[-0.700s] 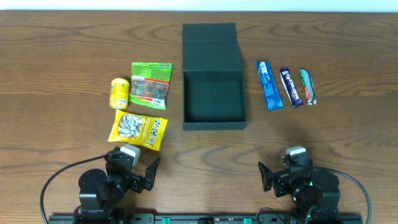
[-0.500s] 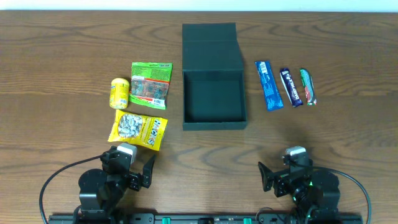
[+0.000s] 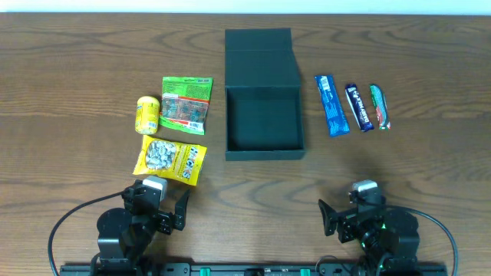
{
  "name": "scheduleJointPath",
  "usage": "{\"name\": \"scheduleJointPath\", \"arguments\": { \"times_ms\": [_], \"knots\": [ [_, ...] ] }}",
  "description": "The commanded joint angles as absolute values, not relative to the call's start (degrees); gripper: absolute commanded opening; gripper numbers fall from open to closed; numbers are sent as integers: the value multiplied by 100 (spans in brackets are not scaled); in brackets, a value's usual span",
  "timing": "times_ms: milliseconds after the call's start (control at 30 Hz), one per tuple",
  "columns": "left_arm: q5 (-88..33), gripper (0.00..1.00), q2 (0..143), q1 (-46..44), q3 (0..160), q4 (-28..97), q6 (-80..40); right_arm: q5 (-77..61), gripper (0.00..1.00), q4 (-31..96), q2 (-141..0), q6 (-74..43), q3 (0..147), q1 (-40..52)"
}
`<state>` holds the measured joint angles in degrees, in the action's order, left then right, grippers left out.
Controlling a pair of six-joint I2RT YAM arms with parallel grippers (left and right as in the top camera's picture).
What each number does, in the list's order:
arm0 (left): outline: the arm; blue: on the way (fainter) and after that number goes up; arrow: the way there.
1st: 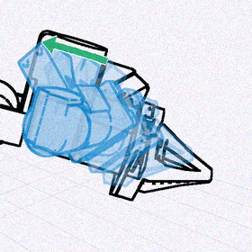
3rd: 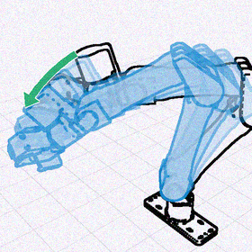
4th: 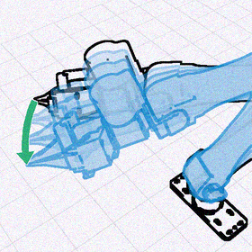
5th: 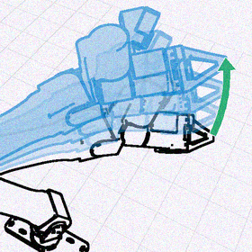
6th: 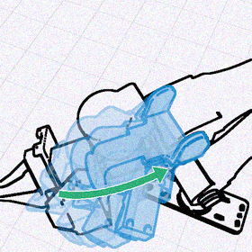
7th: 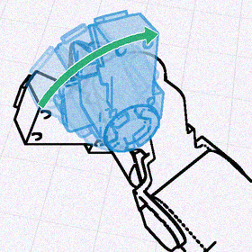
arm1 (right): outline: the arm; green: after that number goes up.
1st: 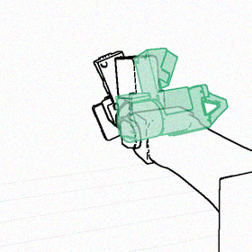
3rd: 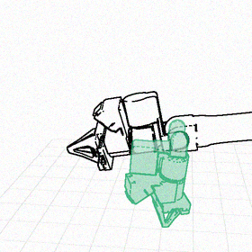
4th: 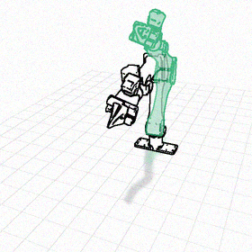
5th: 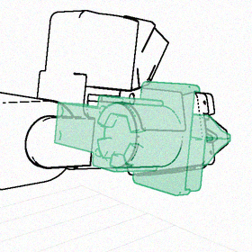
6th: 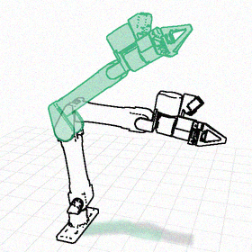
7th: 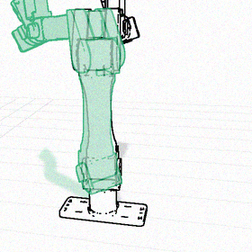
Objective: Pack container
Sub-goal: 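Raise the left gripper from rest toward the green candy bag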
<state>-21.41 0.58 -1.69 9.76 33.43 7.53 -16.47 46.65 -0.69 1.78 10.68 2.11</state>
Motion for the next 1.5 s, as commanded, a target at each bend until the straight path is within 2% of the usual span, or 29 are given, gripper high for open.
{"name": "scheduleJointPath", "arguments": {
  "times_ms": [0,833,933,1033,1233,1367,1467],
  "knots": [
    [-2078,95,21,-150,910,3361,751,-1649,99,4661,-32,226,1039,231],
    [-1909,95,21,-150,910,3376,770,-1649,99,4661,-32,226,1039,231],
    [-2178,95,21,-152,910,3371,670,-1649,99,4661,-32,224,1039,231],
    [-3135,95,21,-152,926,3400,-701,-1651,99,4661,-32,224,1039,231],
    [-3308,95,21,-152,926,2436,-3179,-1649,99,4659,-32,226,1039,231],
    [-3365,95,25,-152,926,1243,-3087,-1649,99,4661,-32,226,1039,231],
    [-3199,95,167,-152,939,834,-2974,-1649,99,4661,-32,226,1039,231]
  ]
}}
